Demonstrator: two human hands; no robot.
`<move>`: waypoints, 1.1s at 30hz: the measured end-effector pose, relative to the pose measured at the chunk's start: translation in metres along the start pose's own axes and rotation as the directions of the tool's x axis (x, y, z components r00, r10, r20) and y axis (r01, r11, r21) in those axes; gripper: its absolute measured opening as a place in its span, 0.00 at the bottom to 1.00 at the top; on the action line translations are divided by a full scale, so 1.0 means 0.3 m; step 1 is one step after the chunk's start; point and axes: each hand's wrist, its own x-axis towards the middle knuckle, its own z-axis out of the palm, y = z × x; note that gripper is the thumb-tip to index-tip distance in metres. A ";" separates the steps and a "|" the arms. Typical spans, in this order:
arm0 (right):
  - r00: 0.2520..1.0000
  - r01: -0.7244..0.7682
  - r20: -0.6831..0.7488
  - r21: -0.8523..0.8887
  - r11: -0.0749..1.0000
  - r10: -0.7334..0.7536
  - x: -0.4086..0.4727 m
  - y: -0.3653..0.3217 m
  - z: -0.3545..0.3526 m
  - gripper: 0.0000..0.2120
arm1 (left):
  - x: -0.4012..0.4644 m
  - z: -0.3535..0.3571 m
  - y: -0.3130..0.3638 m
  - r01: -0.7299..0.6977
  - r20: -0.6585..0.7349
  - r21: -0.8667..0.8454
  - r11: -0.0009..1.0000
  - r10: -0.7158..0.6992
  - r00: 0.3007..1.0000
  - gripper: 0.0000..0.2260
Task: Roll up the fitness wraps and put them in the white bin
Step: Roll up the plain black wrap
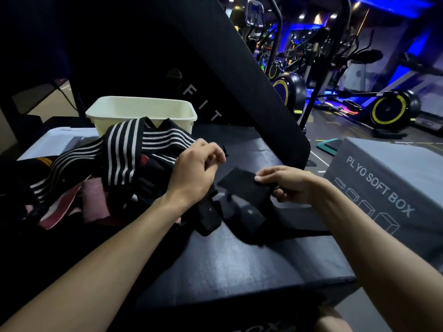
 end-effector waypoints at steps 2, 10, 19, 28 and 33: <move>0.990 0.030 -0.140 0.182 0.983 -0.004 0.047 -0.003 -0.003 0.12 | -0.014 0.010 0.017 -0.032 -0.007 -0.053 0.998 0.032 0.999 0.08; 0.967 0.055 -0.253 0.204 0.977 -0.002 0.166 0.024 0.030 0.26 | -0.083 0.169 0.011 -0.120 0.578 0.038 0.992 0.076 0.812 0.16; 0.967 -0.241 -0.245 -0.776 0.583 0.074 0.059 0.053 -0.135 0.30 | -0.133 0.319 0.108 -0.280 0.803 0.124 0.952 0.070 0.592 0.21; 0.983 -0.183 -0.106 -0.440 0.879 0.151 -0.054 0.117 -0.115 0.06 | -0.123 0.296 0.122 -0.197 0.723 0.259 0.946 -0.054 0.689 0.16; 0.957 -0.176 0.174 -0.285 0.942 0.231 -0.184 0.121 -0.042 0.13 | -0.119 0.265 0.114 -0.127 0.666 0.330 0.935 -0.135 0.734 0.13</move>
